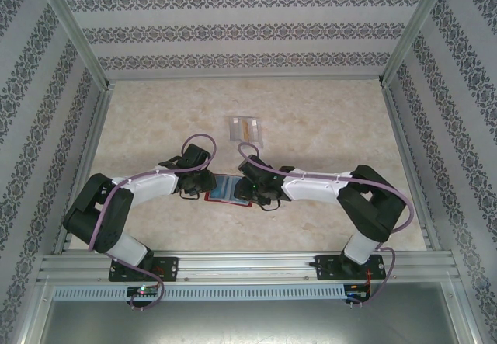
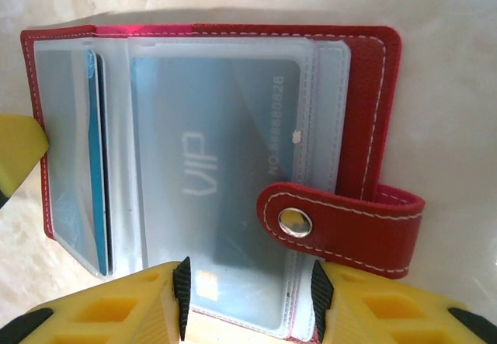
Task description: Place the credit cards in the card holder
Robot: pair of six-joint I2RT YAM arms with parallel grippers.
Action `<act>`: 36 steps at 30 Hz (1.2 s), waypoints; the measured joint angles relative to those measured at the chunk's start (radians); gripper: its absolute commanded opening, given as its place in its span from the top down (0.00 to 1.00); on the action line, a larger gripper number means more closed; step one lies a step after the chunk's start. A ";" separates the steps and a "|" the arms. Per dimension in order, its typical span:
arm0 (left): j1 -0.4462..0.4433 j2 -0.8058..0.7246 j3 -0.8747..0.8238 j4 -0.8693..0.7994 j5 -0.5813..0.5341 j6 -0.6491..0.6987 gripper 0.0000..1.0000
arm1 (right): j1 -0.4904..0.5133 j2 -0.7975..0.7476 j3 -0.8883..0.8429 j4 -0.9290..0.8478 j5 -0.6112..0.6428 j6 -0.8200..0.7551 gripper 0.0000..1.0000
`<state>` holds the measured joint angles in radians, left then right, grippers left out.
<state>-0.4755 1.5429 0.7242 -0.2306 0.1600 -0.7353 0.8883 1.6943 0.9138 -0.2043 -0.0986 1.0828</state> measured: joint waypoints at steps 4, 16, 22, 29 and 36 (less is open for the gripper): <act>0.000 0.000 0.000 0.000 0.001 0.000 0.67 | 0.000 0.011 0.003 0.010 -0.004 0.008 0.55; 0.000 0.000 0.000 0.001 0.001 0.000 0.67 | 0.000 0.027 0.008 0.038 -0.022 0.019 0.60; 0.000 0.000 0.000 0.003 0.002 0.000 0.67 | 0.000 0.014 0.008 0.037 -0.020 0.018 0.60; 0.002 0.000 0.000 0.007 0.006 -0.003 0.67 | 0.000 -0.029 0.008 0.059 -0.010 0.004 0.59; 0.033 -0.008 -0.017 0.030 0.065 -0.014 0.67 | 0.000 -0.035 0.008 0.102 -0.011 -0.011 0.59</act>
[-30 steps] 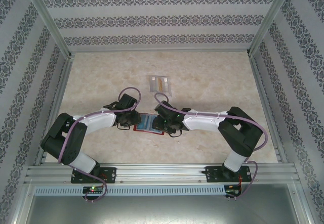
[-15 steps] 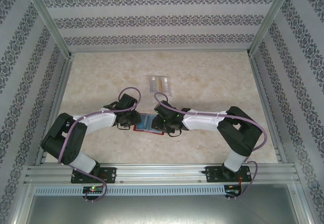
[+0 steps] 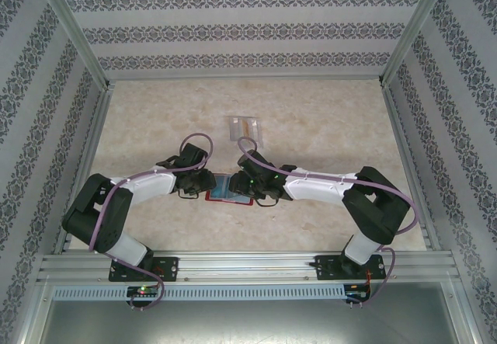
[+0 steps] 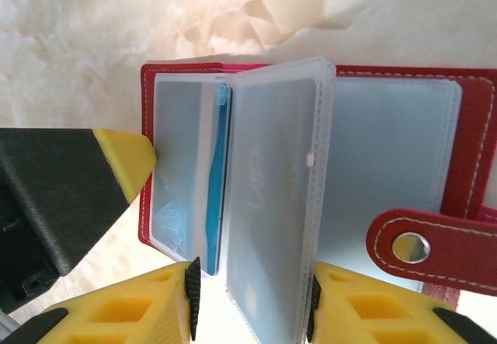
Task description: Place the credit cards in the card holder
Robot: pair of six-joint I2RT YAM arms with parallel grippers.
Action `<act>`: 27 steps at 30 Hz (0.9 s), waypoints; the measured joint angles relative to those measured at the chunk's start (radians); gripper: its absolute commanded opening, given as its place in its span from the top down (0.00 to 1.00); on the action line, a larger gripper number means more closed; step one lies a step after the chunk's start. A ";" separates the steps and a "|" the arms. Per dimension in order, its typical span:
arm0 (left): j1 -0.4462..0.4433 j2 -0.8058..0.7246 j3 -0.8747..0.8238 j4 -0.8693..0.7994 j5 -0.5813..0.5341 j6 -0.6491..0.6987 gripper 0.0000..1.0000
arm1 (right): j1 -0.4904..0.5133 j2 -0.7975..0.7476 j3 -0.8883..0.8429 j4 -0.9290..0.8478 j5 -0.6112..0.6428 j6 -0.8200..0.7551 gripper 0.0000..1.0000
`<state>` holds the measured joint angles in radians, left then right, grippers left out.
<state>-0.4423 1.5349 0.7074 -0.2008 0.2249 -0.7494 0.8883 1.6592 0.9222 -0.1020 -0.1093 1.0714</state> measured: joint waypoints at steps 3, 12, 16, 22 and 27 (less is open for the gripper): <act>0.023 -0.010 -0.020 0.027 0.038 -0.012 0.67 | 0.000 0.000 0.000 0.020 0.000 -0.002 0.59; 0.137 -0.041 -0.109 0.174 0.244 -0.123 0.55 | 0.006 -0.005 0.012 0.078 -0.007 -0.001 0.58; 0.183 -0.076 -0.134 0.178 0.293 -0.145 0.52 | 0.014 0.034 0.046 0.116 -0.035 0.002 0.58; 0.277 -0.188 -0.148 0.145 0.315 -0.146 0.47 | 0.036 0.111 0.083 0.154 -0.067 0.013 0.57; 0.307 -0.213 -0.148 0.089 0.316 -0.109 0.47 | 0.042 0.119 0.090 0.158 -0.077 0.014 0.57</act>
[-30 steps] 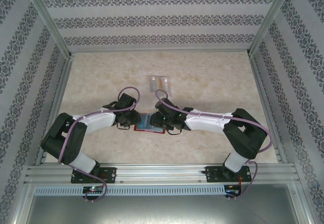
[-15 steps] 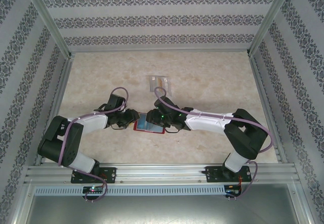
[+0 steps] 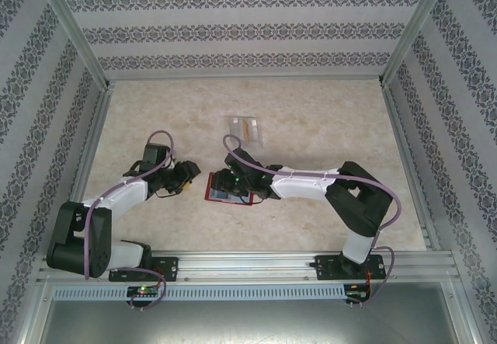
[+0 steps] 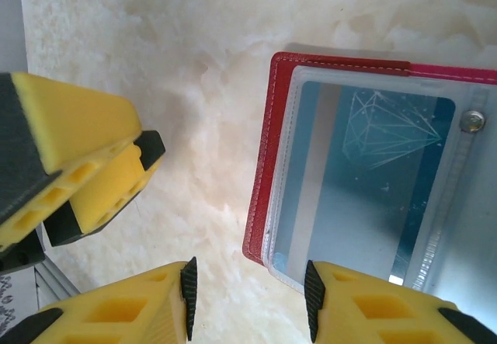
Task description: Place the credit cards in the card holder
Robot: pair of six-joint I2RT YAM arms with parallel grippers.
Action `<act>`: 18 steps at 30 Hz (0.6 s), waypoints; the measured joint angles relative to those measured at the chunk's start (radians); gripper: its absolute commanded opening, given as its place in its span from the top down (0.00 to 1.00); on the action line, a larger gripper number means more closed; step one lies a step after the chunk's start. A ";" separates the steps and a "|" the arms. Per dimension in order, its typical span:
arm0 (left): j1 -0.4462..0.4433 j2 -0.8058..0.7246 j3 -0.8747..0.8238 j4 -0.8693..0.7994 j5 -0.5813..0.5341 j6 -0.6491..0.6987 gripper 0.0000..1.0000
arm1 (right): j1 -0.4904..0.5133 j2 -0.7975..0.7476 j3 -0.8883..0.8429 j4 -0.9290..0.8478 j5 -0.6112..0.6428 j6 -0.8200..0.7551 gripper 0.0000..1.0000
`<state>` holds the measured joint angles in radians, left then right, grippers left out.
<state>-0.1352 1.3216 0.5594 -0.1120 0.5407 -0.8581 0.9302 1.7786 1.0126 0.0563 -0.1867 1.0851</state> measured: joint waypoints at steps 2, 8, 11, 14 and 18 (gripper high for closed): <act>0.000 0.001 0.000 -0.013 0.003 0.017 0.48 | 0.002 -0.006 0.000 -0.018 0.005 -0.011 0.57; -0.008 0.007 0.000 -0.015 -0.006 0.055 0.49 | 0.002 -0.104 -0.024 -0.146 0.085 -0.041 0.52; -0.026 0.029 0.000 -0.015 -0.014 0.069 0.49 | 0.002 -0.152 -0.066 -0.196 0.126 -0.025 0.50; -0.042 0.062 0.000 -0.015 -0.022 0.074 0.50 | 0.002 -0.160 -0.105 -0.230 0.150 0.000 0.50; -0.053 0.091 0.000 -0.015 -0.026 0.079 0.50 | 0.001 -0.160 -0.137 -0.255 0.160 0.025 0.49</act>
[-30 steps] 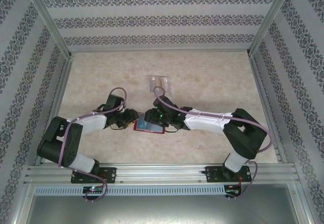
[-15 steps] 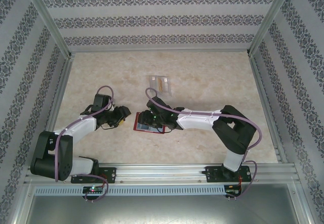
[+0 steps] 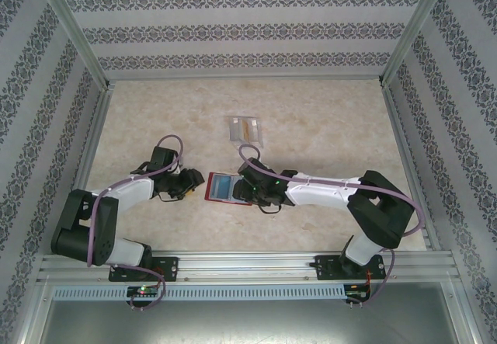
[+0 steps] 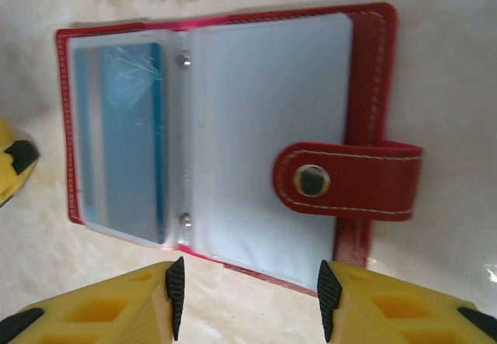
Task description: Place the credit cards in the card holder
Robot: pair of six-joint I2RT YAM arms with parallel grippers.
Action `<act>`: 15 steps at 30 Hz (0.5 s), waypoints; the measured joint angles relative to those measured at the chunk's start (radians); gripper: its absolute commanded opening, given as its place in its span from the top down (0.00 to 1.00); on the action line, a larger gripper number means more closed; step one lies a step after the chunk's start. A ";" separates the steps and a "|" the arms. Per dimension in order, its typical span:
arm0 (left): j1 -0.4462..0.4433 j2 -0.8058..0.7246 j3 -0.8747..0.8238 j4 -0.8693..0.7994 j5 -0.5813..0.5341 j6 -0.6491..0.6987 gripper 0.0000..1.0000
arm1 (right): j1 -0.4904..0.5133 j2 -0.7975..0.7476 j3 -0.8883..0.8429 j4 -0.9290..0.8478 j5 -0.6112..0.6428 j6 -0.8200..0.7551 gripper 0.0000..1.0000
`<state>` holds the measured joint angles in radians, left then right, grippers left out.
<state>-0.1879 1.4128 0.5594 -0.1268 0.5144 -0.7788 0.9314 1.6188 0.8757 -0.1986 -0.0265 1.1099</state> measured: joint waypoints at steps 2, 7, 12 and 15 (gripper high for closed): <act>-0.002 0.003 0.000 0.001 -0.003 0.005 0.50 | 0.000 0.005 -0.002 0.000 -0.001 0.012 0.49; -0.002 0.013 0.004 0.000 -0.003 0.013 0.50 | -0.001 0.034 -0.002 0.013 -0.016 0.018 0.50; -0.002 0.022 0.008 -0.001 -0.002 0.014 0.51 | -0.007 0.039 -0.002 0.016 -0.019 0.018 0.51; -0.002 0.028 0.014 -0.006 -0.002 0.014 0.51 | -0.011 0.041 -0.002 0.017 -0.020 0.018 0.51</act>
<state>-0.1898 1.4410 0.5732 -0.1326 0.5121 -0.7650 0.9199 1.6596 0.8738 -0.1818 -0.0463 1.1282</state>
